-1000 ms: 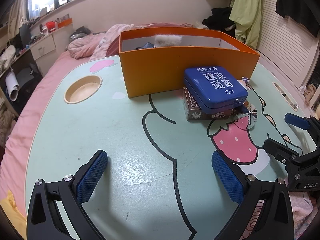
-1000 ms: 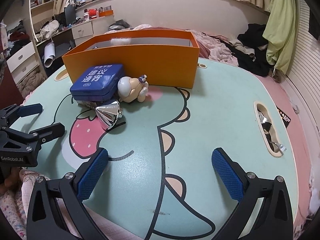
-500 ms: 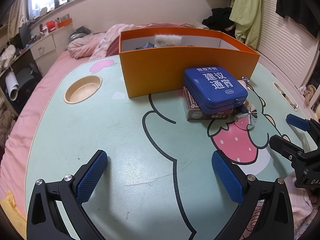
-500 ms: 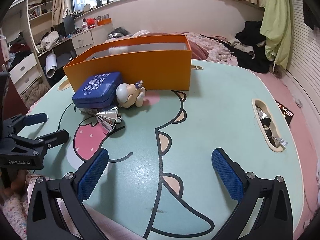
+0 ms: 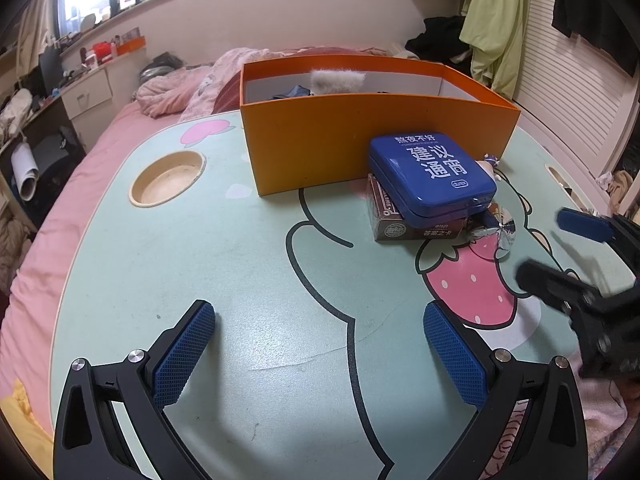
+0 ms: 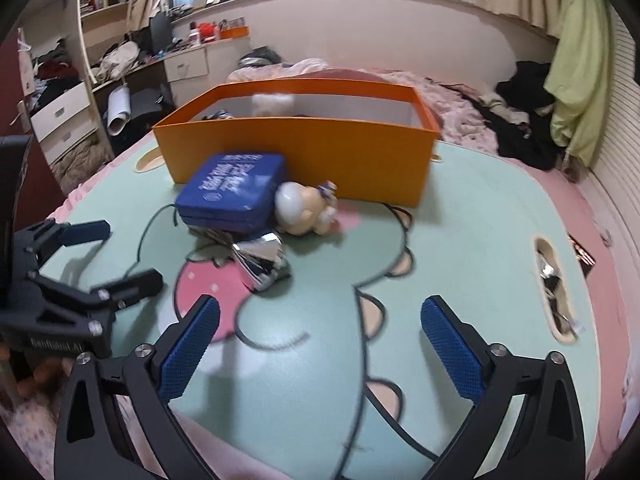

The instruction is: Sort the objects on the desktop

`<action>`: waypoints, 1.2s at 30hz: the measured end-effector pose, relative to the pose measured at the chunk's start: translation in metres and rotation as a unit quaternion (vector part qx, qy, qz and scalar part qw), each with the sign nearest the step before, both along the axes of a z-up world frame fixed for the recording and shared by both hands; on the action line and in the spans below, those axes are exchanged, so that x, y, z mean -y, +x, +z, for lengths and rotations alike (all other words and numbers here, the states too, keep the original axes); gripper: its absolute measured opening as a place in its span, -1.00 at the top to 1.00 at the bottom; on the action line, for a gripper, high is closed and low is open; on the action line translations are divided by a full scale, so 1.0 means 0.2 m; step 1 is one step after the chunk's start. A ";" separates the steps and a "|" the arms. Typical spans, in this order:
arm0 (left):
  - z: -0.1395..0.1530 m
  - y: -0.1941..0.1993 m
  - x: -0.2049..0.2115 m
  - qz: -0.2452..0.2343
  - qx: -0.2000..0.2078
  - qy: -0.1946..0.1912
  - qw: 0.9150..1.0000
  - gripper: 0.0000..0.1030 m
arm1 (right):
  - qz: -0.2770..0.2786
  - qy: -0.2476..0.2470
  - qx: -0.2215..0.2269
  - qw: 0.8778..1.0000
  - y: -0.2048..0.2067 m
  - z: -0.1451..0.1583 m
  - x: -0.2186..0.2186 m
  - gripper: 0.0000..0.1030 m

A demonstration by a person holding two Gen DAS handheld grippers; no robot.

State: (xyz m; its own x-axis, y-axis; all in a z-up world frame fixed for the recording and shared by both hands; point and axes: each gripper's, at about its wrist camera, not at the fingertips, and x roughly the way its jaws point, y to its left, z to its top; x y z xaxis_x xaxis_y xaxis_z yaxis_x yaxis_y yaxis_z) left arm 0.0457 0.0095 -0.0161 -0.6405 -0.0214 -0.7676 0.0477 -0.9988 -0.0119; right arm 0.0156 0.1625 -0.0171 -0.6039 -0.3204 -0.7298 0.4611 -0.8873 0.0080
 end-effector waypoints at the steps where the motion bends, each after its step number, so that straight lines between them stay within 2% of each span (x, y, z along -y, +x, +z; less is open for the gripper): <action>1: 0.00 0.00 0.00 0.000 0.000 0.000 1.000 -1.00 | 0.001 -0.002 0.006 1.000 -0.02 0.00 0.02 -0.83; 5: 0.00 0.00 0.01 0.001 0.000 0.000 1.000 -1.00 | 0.009 0.010 0.011 1.000 -0.08 0.00 0.09 -0.58; 7: 0.00 0.00 0.01 0.000 0.000 0.000 1.000 -1.00 | 0.018 0.014 0.019 1.000 -0.10 0.00 0.12 -0.36; 9: 0.00 0.00 0.01 0.000 0.000 0.000 1.000 -1.00 | 0.029 0.006 0.039 0.999 -0.12 -0.01 0.13 0.02; 10: 0.00 0.00 0.01 0.000 0.000 0.000 1.000 -1.00 | 0.032 0.002 0.042 0.999 -0.13 -0.01 0.13 0.09; 11: 0.00 0.00 0.01 0.000 0.000 0.001 1.000 -1.00 | 0.035 -0.002 0.041 0.999 -0.12 -0.01 0.13 0.31; 12: 0.00 0.00 0.01 0.000 0.000 0.001 1.000 -1.00 | 0.035 -0.005 0.038 0.999 -0.12 -0.01 0.12 0.38; 16: 0.00 0.00 0.01 0.000 0.000 0.001 1.000 -1.00 | 0.027 -0.027 0.029 0.999 -0.07 -0.02 0.05 0.38; 20: 0.02 0.02 0.03 0.015 -0.003 -0.001 1.000 -1.00 | -0.014 -0.042 0.017 0.999 0.00 -0.03 -0.08 0.38; 25: 0.18 0.06 -0.06 -0.040 -0.040 0.022 0.998 -1.00 | -0.065 -0.072 0.016 0.995 -0.01 -0.03 -0.22 0.38; 29: 0.25 -0.10 -0.20 -0.058 -0.019 0.041 0.997 -1.00 | -0.067 -0.080 0.018 0.994 -0.02 -0.03 -0.24 0.38; 33: 0.23 -0.26 -0.29 -0.026 -0.013 0.013 0.999 -0.84 | -0.064 -0.083 0.017 0.994 -0.03 -0.03 -0.26 0.38; 36: 0.19 -0.33 -0.28 -0.006 -0.003 0.026 1.000 -0.79 | -0.065 -0.089 0.018 0.994 -0.03 -0.03 -0.26 0.38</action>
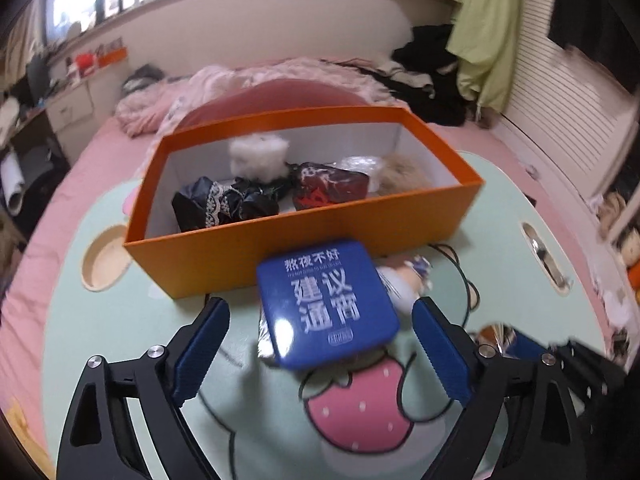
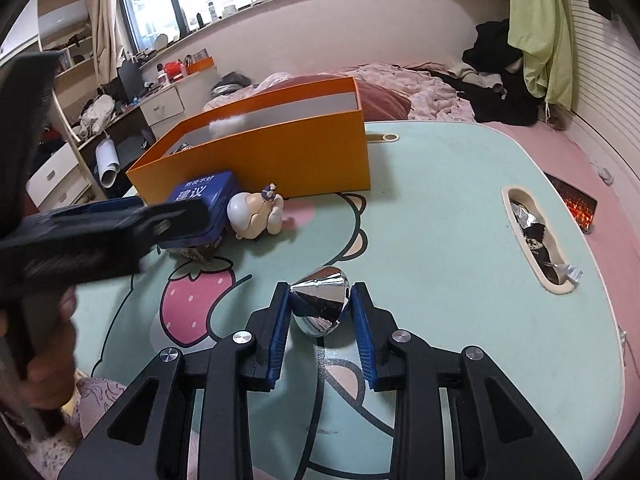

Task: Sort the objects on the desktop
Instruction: 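Lower the right gripper onto the silver cone and grasp it, then grasp the blue tin with the left gripper while the right holds the cone, then carry the blue tin into the orange box with the left gripper while the right drops the cone in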

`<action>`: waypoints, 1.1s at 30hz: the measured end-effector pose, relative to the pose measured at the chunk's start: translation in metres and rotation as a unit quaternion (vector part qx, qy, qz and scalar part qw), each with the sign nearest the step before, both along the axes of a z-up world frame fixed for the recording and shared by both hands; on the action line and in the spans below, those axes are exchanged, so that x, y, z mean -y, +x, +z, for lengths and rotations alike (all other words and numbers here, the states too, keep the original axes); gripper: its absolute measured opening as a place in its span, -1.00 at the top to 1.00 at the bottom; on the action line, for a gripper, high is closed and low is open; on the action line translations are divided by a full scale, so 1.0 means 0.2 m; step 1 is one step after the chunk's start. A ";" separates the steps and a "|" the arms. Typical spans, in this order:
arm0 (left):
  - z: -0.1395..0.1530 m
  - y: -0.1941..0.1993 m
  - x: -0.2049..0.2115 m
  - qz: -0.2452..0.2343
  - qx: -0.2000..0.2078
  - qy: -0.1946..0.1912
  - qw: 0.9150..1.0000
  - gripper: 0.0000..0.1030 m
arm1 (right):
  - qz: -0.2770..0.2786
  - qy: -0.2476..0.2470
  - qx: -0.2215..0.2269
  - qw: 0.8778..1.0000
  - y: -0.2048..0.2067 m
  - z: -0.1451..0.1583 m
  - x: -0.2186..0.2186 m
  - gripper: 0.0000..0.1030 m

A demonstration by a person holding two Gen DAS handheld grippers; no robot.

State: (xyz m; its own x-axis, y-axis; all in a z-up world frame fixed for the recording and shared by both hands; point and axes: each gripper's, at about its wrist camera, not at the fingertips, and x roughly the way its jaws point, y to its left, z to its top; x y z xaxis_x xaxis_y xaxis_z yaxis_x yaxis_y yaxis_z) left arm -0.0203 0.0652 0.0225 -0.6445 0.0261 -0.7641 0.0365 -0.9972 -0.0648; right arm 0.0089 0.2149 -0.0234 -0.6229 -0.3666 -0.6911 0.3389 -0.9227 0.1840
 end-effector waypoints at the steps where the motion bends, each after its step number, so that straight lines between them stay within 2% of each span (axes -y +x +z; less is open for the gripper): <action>1: -0.01 -0.01 0.01 0.002 0.003 0.006 1.000 -0.73 | 0.000 -0.001 0.000 1.000 0.01 0.00 0.01 0.38; 3: -0.04 -0.03 0.01 0.004 0.008 0.005 1.000 -0.61 | 0.000 -0.003 0.000 1.000 0.01 0.00 0.01 0.38; 5: -0.06 -0.03 0.02 0.007 0.015 0.001 1.000 -0.39 | 0.001 -0.004 0.001 1.000 0.01 0.00 0.01 0.38; 10: -0.08 -0.01 0.06 0.011 0.009 0.015 1.000 -0.35 | 0.001 -0.005 0.001 1.000 0.01 0.00 0.01 0.38; 14: -0.07 0.02 0.08 -0.003 0.000 0.031 1.000 -0.34 | 0.001 -0.005 0.001 1.000 0.01 0.00 0.01 0.38; 20: 0.05 0.16 0.15 -0.004 -0.053 0.039 0.998 -0.30 | 0.002 -0.004 0.001 1.000 0.01 0.00 0.01 0.38; 21: 0.07 0.18 0.17 -0.004 -0.059 0.042 0.997 -0.19 | 0.001 -0.003 0.001 1.000 0.01 0.00 0.02 0.38; 22: 0.08 0.20 0.19 -0.004 -0.063 0.047 0.997 0.31 | 0.001 -0.002 0.001 1.000 0.01 0.00 0.02 0.38; 23: 0.09 0.22 0.20 -0.001 -0.064 0.049 0.997 0.50 | 0.001 -0.001 0.000 1.000 0.02 0.00 0.02 0.38; 26: 0.10 0.25 0.24 0.003 -0.065 0.047 0.997 0.53 | 0.002 0.000 0.000 1.000 0.02 0.00 0.02 0.38; 29: 0.03 0.23 0.26 0.002 -0.048 0.036 0.998 0.53 | 0.002 0.002 0.000 1.000 0.02 0.00 0.02 0.38; 33: -0.05 0.20 0.27 -0.006 -0.028 0.057 0.998 0.49 | 0.003 0.002 0.000 1.000 0.02 0.00 0.02 0.38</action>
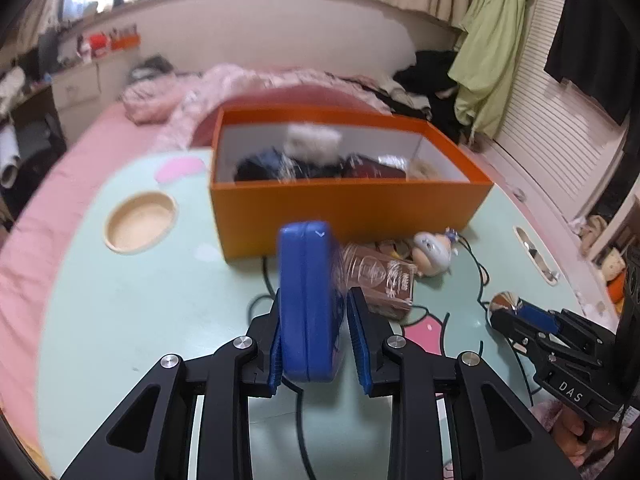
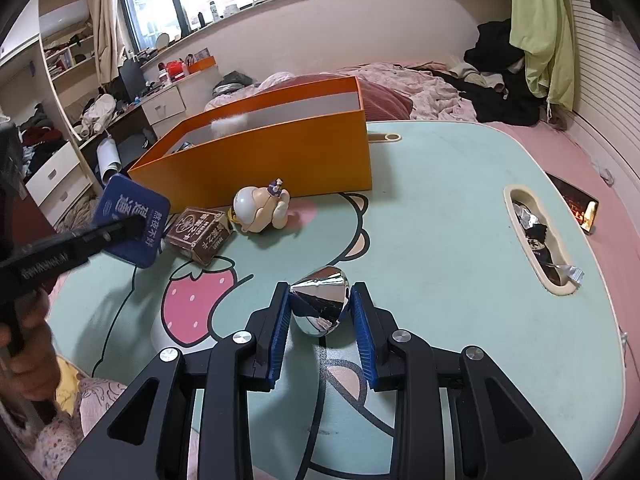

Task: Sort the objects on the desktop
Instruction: 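Carry the blue tin into the orange box with the left gripper while the right drops the cone in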

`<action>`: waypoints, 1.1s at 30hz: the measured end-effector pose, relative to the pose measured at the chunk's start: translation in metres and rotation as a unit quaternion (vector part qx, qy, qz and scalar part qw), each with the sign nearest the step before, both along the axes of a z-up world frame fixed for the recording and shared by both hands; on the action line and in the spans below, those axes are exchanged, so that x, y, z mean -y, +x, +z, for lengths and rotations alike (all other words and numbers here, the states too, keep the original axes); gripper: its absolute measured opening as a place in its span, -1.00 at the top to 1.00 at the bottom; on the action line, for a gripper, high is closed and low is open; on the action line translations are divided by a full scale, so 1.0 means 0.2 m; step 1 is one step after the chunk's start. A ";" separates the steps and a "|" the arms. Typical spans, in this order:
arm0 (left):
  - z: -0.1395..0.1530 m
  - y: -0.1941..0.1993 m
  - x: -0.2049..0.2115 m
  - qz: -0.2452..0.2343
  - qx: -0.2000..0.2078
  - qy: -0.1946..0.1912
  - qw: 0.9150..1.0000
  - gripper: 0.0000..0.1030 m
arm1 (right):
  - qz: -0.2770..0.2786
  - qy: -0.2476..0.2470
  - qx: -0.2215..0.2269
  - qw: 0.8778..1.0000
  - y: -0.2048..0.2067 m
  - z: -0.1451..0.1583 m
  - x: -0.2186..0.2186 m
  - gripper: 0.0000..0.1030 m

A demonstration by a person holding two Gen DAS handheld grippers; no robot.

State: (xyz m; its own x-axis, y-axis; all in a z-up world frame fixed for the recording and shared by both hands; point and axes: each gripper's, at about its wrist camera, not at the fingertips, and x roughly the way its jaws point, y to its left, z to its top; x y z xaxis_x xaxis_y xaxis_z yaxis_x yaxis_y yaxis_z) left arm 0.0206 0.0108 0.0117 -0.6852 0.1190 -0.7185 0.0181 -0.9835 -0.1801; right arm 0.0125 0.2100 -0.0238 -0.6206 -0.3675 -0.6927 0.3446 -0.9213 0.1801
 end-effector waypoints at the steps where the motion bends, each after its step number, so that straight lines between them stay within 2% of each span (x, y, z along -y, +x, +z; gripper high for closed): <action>1: -0.02 -0.01 0.01 -0.004 0.004 0.007 1.000 0.50 | 0.000 0.000 0.000 1.000 0.00 0.00 0.00 0.38; 3: -0.03 -0.02 0.01 0.001 0.005 0.012 1.000 0.60 | 0.000 0.000 0.000 1.000 0.00 0.00 0.00 0.38; 10: -0.02 0.01 0.04 0.004 0.001 0.023 1.000 0.61 | 0.000 0.000 0.000 1.000 0.00 0.00 0.00 0.38; 16: 0.14 0.07 0.04 0.001 -0.037 0.017 0.999 0.61 | 0.003 0.003 -0.002 1.000 -0.01 0.02 0.01 0.38; 19: 0.24 0.05 0.03 -0.005 -0.056 0.008 0.998 0.61 | 0.008 0.004 -0.023 1.000 -0.03 0.11 0.04 0.38; 25: 0.41 -0.18 0.03 -0.011 -0.069 -0.008 0.998 0.61 | 0.028 0.014 -0.058 0.998 -0.19 0.35 0.17 0.38; 29: 0.39 -0.42 0.03 -0.004 -0.044 0.002 0.999 0.61 | 0.034 -0.005 -0.032 0.999 -0.45 0.43 0.27 0.38; 33: 0.32 -0.57 0.02 -0.005 -0.025 0.007 1.000 0.61 | 0.015 0.002 -0.003 1.000 -0.68 0.38 0.32 0.38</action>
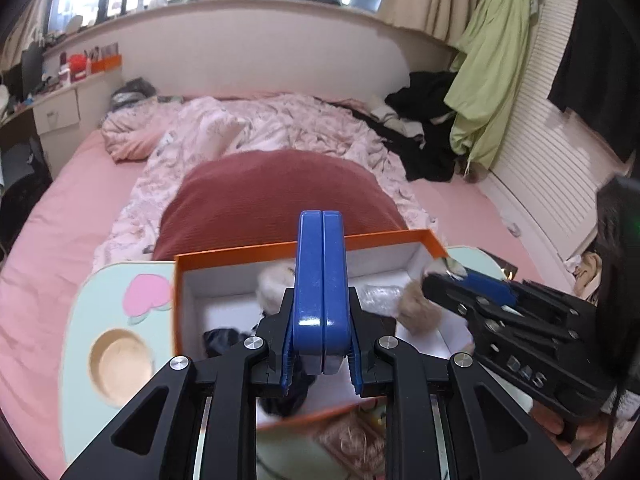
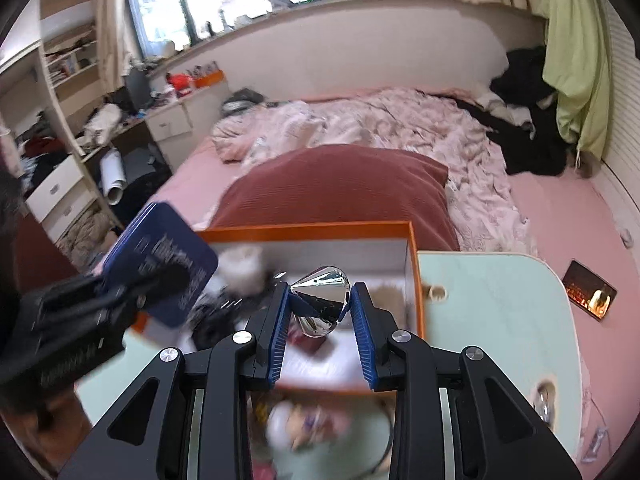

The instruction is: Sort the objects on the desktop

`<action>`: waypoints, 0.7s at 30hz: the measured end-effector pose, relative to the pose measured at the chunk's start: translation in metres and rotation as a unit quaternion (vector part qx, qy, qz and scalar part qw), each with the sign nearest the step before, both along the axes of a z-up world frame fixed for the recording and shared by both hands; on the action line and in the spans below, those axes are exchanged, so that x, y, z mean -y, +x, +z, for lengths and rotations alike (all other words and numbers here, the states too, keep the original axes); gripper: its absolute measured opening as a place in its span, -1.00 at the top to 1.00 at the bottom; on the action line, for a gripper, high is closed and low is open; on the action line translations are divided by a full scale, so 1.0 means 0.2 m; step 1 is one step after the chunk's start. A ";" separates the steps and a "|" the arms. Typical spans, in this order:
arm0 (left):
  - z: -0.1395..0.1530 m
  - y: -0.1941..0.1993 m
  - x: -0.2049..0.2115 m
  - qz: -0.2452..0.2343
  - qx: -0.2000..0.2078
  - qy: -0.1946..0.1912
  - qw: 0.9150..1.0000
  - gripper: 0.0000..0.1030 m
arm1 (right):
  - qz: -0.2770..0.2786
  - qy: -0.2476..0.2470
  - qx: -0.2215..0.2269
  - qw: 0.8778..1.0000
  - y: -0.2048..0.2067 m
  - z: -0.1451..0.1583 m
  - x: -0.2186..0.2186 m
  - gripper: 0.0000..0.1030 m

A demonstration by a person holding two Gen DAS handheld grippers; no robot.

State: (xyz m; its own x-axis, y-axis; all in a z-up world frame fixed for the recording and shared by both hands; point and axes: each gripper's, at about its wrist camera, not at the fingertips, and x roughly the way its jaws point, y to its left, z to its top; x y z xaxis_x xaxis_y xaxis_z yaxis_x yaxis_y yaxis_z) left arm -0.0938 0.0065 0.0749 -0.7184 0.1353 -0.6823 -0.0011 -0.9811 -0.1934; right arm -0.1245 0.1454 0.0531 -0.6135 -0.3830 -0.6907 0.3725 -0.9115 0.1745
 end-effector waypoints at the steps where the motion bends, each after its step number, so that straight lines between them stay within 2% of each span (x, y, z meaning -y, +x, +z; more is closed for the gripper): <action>1: -0.02 -0.02 0.00 0.001 0.004 0.005 1.000 0.59 | -0.005 0.000 0.007 1.000 -0.05 -0.02 0.00 0.38; 2: -0.03 -0.04 0.01 0.003 0.003 0.010 1.000 0.54 | -0.009 -0.003 0.017 1.000 -0.10 -0.05 0.01 0.38; 3: -0.04 -0.05 0.01 0.003 0.002 0.018 1.000 0.39 | -0.009 -0.007 0.025 1.000 -0.14 -0.07 0.01 0.38; 6: -0.03 -0.03 0.03 0.003 -0.006 0.035 0.999 0.32 | -0.022 -0.024 0.049 0.998 -0.21 -0.10 -0.01 0.37; 8: -0.01 0.02 0.03 0.003 -0.013 0.032 0.999 0.26 | -0.029 -0.025 0.032 0.999 -0.21 -0.08 -0.02 0.37; 11: 0.03 0.11 0.03 0.001 -0.032 0.019 0.999 -0.02 | -0.030 -0.025 0.012 0.999 -0.15 -0.04 -0.05 0.37; 13: 0.05 0.19 0.03 0.004 -0.048 0.007 0.999 -0.24 | -0.025 -0.028 0.002 0.999 -0.09 -0.01 -0.06 0.32; 15: 0.07 0.29 0.03 0.010 -0.064 -0.005 0.998 -0.31 | -0.025 -0.026 -0.012 0.999 0.00 0.02 -0.08 0.05; 17: 0.06 0.39 0.02 0.010 -0.073 -0.014 0.997 -0.45 | -0.027 -0.019 -0.025 0.999 0.11 0.02 -0.10 -0.10; 18: 0.05 0.43 0.01 0.011 -0.073 -0.019 0.997 -0.52 | -0.025 -0.015 -0.027 0.999 0.17 0.02 -0.11 -0.12; 21: -0.02 0.54 0.00 0.005 -0.054 -0.032 0.998 -0.55 | -0.017 0.023 -0.024 0.999 0.32 -0.03 -0.10 -0.12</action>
State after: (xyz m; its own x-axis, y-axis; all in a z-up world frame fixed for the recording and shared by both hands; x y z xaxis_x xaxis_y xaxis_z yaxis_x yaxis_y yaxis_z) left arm 0.0143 0.0074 0.0704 -0.7891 0.0864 -0.6081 -0.0088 -0.9915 -0.1295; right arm -0.0598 0.1648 0.0471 -0.6584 -0.3308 -0.6761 0.3491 -0.9300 0.1150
